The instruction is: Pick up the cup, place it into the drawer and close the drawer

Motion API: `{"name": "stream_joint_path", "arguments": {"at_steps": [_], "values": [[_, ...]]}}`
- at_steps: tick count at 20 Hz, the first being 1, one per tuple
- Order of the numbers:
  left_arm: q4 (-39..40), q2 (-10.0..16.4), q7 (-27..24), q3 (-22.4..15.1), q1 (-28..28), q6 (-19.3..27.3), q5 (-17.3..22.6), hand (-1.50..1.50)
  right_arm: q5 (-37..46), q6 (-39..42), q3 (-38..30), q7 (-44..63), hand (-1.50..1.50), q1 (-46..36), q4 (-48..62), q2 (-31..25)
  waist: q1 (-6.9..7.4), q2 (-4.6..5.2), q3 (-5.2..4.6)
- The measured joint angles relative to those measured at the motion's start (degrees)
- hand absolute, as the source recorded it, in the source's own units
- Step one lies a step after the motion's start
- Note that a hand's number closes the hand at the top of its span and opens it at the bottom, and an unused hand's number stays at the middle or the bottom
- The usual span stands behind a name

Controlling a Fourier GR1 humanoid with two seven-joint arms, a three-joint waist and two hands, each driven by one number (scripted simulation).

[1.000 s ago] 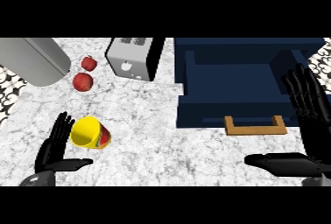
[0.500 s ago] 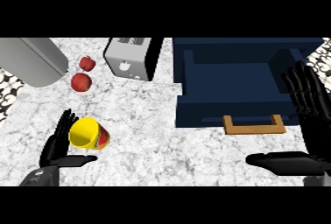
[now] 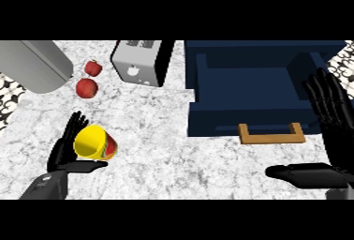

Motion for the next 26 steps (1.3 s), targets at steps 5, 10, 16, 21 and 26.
{"name": "stream_joint_path", "arguments": {"at_steps": [5,10,16,21,26], "values": [[-0.76,-1.66,0.09,-0.58,-0.46,-1.58,0.21,-1.50,0.17,0.03,0.20,0.15,-1.50,-0.34,0.31,0.15,-0.04,0.03,-0.02],[-1.39,-2.32,0.93,-0.73,-0.46,-4.70,1.10,1.50,0.26,-0.15,0.71,0.26,-1.50,0.43,-0.35,0.80,-0.11,0.04,-0.05],[-3.01,-3.91,2.46,-1.62,-0.43,-8.69,2.02,1.50,-0.13,0.44,-0.07,-0.21,-1.50,-0.07,0.89,0.18,0.03,-0.01,-0.02],[-4.50,-5.33,2.67,-1.03,-0.93,-9.78,3.87,1.50,0.00,0.51,0.02,0.62,-1.50,0.17,0.25,0.03,0.01,-0.03,-0.03],[-5.42,-4.86,0.60,3.05,-0.10,-6.65,7.82,1.50,0.15,0.22,-0.45,0.76,-1.50,-0.54,0.47,-0.10,0.23,0.00,-0.01]]}}
